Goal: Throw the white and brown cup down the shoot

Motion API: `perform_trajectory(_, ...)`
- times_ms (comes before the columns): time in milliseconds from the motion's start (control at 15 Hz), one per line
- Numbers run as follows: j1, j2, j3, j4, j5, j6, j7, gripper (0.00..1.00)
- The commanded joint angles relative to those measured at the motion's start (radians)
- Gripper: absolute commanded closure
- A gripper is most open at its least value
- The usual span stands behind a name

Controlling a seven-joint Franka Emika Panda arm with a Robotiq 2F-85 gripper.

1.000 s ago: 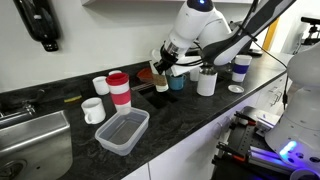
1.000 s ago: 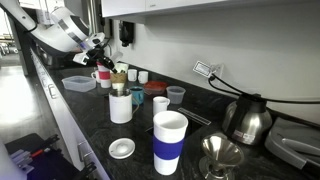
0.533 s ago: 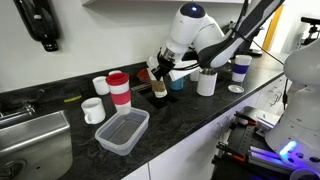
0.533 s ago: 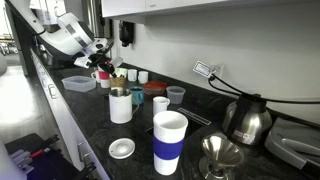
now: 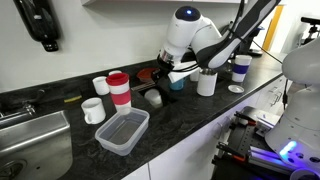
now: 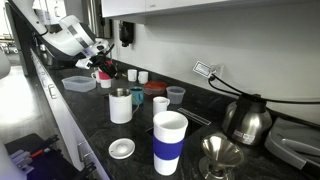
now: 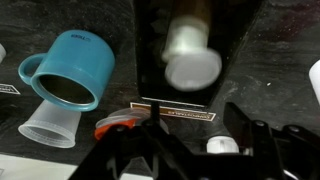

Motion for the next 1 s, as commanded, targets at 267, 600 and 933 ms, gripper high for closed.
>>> perform_trajectory(267, -0.081, 0.02, 0.072, 0.036, -0.015, -0.013, 0.007, 0.0)
perform_trajectory(600, -0.052, 0.0, 0.047, 0.027, 0.005, 0.0, 0.0, 0.0)
perform_trajectory(933, -0.052, 0.0, 0.047, 0.026, 0.005, 0.0, 0.0, 0.0)
